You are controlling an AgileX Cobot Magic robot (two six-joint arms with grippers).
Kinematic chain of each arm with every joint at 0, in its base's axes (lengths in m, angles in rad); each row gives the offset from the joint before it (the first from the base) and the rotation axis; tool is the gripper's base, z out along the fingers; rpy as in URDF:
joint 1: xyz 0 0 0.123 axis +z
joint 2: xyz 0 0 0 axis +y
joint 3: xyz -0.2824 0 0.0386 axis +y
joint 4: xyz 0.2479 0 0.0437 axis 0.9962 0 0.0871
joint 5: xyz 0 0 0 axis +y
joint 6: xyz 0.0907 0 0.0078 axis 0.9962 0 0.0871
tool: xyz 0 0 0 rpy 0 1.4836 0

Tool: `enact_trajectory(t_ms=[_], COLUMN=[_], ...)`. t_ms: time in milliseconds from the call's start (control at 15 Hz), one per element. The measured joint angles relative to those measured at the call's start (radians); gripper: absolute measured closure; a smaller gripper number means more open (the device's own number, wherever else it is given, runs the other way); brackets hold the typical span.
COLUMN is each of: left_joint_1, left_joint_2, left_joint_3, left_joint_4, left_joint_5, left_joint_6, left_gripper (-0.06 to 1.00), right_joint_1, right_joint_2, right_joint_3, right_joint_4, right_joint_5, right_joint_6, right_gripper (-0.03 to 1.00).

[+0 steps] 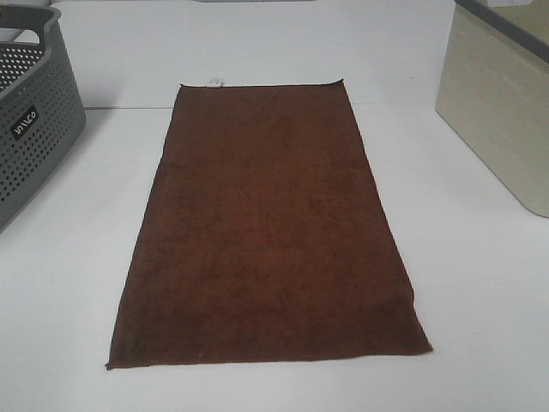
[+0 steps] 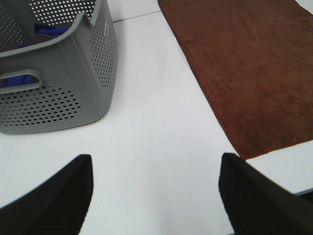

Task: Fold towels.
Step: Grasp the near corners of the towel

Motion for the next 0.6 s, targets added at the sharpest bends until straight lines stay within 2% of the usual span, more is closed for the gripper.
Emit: enact_trajectory(t_ms=[600], left_joint_1=[0.0], left_joint_2=[0.0], left_joint_3=[0.0], left_joint_4=[0.0], left_joint_5=[0.0], left_joint_6=[0.0], left_gripper=[0.25], right_joint_1=[0.0], right_joint_2=[0.0], right_joint_3=[0.0], right_joint_4=[0.0], right_joint_5=[0.0], right_joint_6=[0.0], right_gripper=[0.12])
